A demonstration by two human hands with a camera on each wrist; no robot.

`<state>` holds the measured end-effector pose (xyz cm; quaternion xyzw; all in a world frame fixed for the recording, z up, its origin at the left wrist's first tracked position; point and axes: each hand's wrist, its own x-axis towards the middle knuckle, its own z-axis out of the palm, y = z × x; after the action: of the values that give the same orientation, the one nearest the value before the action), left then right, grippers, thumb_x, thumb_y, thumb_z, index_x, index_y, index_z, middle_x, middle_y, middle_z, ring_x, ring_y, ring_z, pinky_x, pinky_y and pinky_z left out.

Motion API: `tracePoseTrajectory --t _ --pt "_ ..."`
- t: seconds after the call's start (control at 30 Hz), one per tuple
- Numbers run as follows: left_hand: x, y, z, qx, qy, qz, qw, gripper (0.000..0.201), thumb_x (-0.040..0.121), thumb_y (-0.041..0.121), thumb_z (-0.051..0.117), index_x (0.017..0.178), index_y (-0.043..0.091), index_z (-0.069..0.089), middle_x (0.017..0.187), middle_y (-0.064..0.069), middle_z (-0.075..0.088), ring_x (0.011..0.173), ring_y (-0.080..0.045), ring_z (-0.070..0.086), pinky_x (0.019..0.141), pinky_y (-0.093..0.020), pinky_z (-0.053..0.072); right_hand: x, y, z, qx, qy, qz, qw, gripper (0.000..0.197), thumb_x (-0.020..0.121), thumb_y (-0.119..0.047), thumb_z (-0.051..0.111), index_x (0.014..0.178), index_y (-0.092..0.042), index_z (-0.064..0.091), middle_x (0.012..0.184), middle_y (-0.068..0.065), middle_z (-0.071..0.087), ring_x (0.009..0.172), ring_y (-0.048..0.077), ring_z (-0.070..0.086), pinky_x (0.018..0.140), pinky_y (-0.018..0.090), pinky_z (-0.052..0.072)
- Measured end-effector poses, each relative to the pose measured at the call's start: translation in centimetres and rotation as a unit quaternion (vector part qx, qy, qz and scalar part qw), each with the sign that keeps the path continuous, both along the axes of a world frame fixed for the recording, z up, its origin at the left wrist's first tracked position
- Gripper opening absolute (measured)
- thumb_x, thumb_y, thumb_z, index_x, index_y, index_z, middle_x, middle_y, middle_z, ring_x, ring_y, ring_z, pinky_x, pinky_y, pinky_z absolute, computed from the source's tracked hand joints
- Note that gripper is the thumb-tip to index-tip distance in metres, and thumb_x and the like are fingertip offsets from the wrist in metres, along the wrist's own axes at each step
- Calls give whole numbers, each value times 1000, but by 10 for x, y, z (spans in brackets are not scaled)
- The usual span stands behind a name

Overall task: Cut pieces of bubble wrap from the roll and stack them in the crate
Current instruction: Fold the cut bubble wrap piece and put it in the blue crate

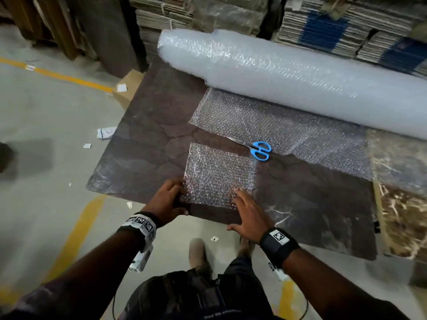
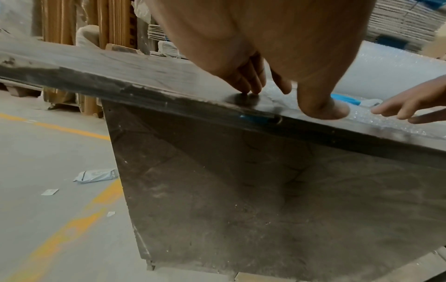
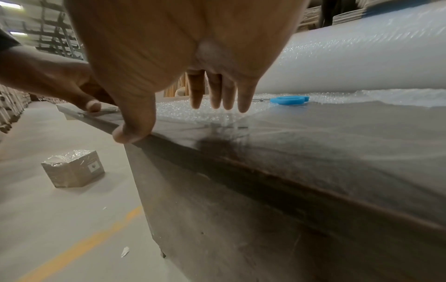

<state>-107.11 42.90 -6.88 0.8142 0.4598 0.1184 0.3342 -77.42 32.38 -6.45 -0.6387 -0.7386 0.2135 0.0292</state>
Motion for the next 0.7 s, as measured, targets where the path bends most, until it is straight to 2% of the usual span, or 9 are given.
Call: tracePoseTrajectory --t 0.13,0.23,0.3,0.4,0.5,0.57,0.7 --pt "-1 1 -2 12 10 -46 999 60 55 30 93 106 15 67 131 -3 49 118 -18 48 100 -33 47 -2 -7 -4 28 -13 2 1000 80 69 -58 77 129 -11 56 149 12 40 137 31 40 112 43 37" --pt "-3 0 -4 37 31 -109 993 64 56 38 91 111 18 66 130 -2 52 114 -20 51 97 -33 47 -5 -13 -8 43 -24 -5 999 75 70 -56 75 128 -12 55 147 12 39 134 30 40 110 43 40" --pt "-3 -2 -5 52 56 -144 987 64 58 34 90 114 20 64 128 -2 53 111 -22 53 94 -33 48 -6 -18 -8 54 -21 -7 998 72 68 -50 79 125 -13 55 142 11 42 129 30 45 106 43 44" --pt "-5 -8 -3 65 67 -140 986 50 62 20 87 106 20 65 113 -1 58 96 -26 57 80 -38 53 -3 -24 -7 68 7 -8 998 57 66 -41 84 112 -13 63 127 7 53 115 27 54 95 42 51" --pt "-8 -15 -3 92 47 -140 985 19 79 29 71 93 18 64 96 -2 58 82 -29 57 69 -40 52 3 -28 -6 79 44 -1 996 40 67 -34 84 96 -15 65 109 3 57 100 23 56 84 38 52" --pt "-8 -19 0 97 42 -141 984 24 86 37 58 89 15 66 93 -3 60 80 -28 58 69 -37 51 6 -31 -5 92 58 5 994 29 69 -29 84 87 -16 65 99 1 58 92 20 55 79 35 51" --pt "-1 -25 13 88 32 -104 990 27 90 39 49 89 15 61 87 -3 58 79 -26 55 69 -36 49 11 -36 -2 103 85 8 991 8 77 -21 69 81 -16 63 92 0 58 87 18 53 76 35 49"
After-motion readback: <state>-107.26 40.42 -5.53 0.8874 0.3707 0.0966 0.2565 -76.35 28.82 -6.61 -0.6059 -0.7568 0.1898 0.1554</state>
